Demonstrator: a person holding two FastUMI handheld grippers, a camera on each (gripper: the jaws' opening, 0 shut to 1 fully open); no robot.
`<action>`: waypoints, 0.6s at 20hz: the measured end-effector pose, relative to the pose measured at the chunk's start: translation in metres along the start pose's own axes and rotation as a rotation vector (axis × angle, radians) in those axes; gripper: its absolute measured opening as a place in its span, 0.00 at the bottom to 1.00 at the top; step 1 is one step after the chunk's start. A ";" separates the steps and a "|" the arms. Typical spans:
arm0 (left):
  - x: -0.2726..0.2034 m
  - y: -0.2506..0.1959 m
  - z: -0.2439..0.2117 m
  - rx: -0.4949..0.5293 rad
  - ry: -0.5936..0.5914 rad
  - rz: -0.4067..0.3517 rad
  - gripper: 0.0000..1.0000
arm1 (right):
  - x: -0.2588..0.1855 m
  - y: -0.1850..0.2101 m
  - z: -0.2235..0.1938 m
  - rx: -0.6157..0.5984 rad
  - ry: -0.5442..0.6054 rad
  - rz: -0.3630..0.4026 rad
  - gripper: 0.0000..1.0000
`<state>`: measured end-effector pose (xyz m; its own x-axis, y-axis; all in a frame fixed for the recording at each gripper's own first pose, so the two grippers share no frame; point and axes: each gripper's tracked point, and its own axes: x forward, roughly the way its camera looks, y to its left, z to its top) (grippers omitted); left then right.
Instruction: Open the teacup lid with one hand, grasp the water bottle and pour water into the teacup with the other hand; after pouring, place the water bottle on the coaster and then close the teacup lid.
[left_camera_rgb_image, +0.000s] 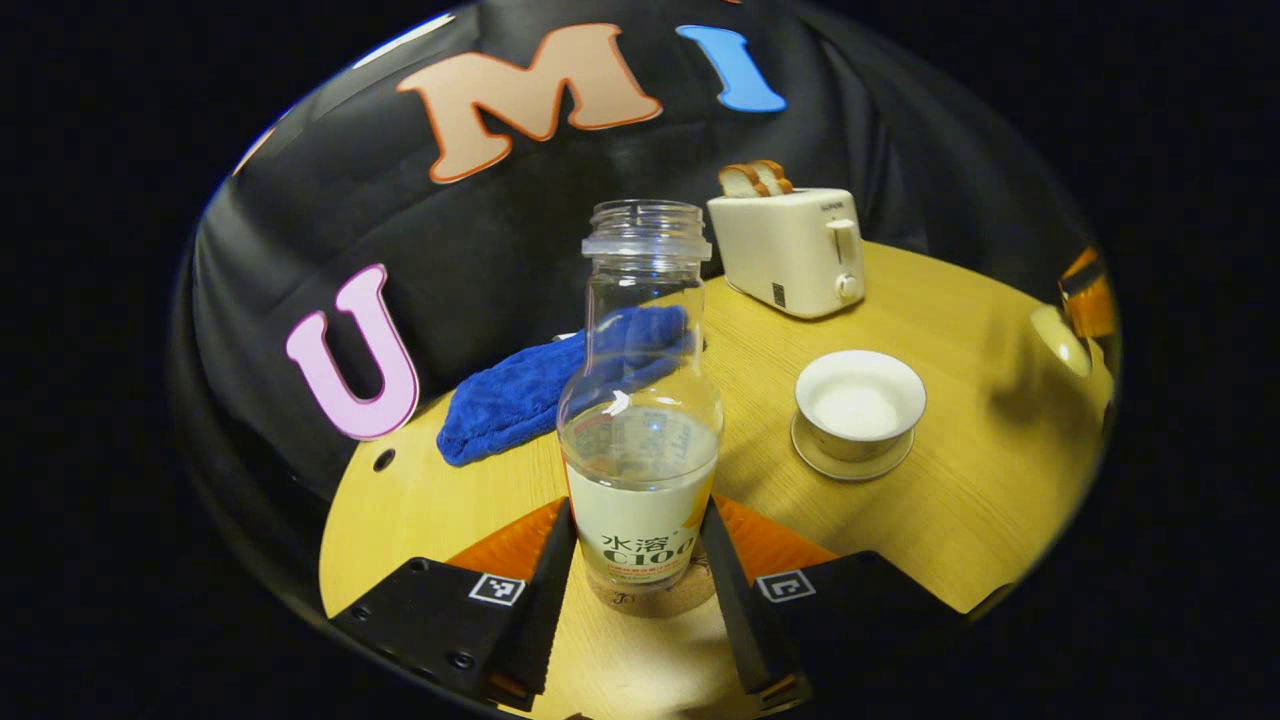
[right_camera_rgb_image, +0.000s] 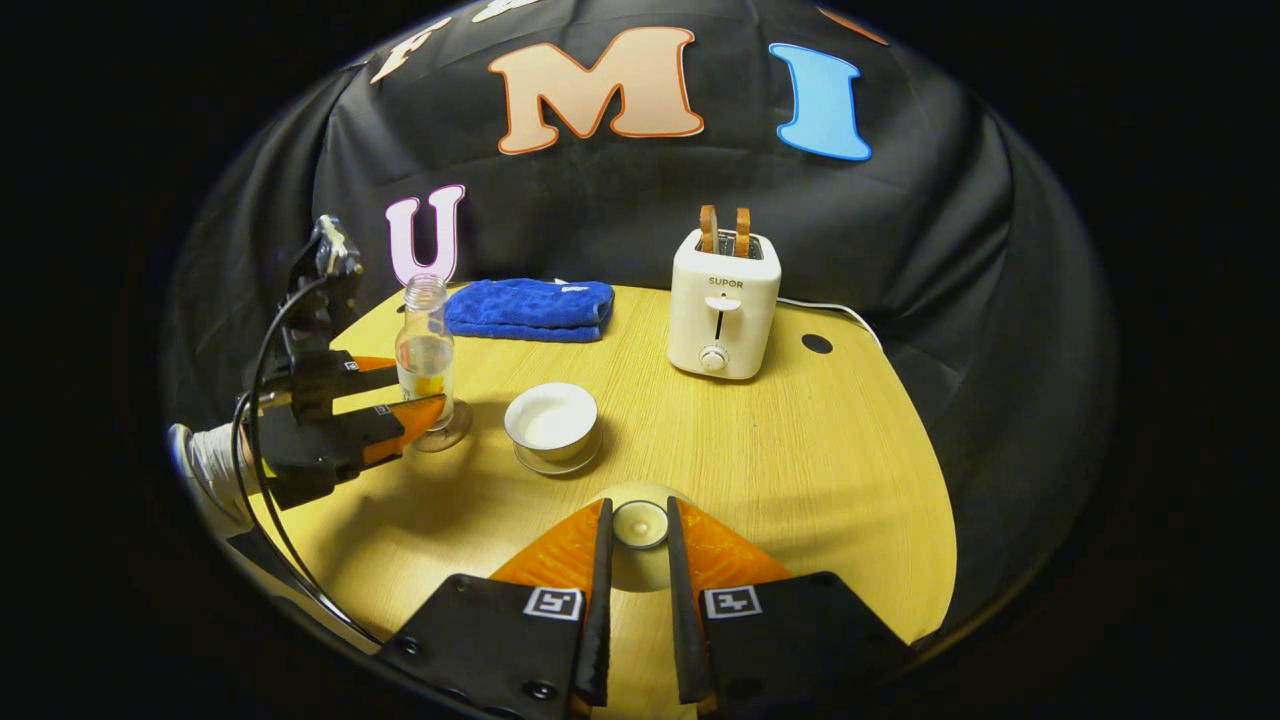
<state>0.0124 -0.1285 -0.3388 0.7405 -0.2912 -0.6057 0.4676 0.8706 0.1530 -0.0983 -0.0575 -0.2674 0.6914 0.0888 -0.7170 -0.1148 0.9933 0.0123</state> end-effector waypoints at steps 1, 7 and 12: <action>-0.001 0.001 -0.001 -0.039 -0.013 -0.005 0.67 | 0.000 0.001 0.001 -0.004 0.002 -0.003 0.30; -0.005 0.006 -0.005 -0.135 -0.045 0.020 0.71 | 0.001 0.018 0.004 -0.030 0.013 0.011 0.27; -0.001 0.006 -0.024 -0.173 -0.006 0.028 0.74 | 0.003 0.032 0.013 -0.049 0.004 0.034 0.32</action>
<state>0.0033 -0.1134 -0.3558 0.7549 -0.2677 -0.5987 0.3568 0.9336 0.0325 -0.0905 -0.0241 -0.2599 0.6840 0.1217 -0.7192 -0.1729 0.9849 0.0021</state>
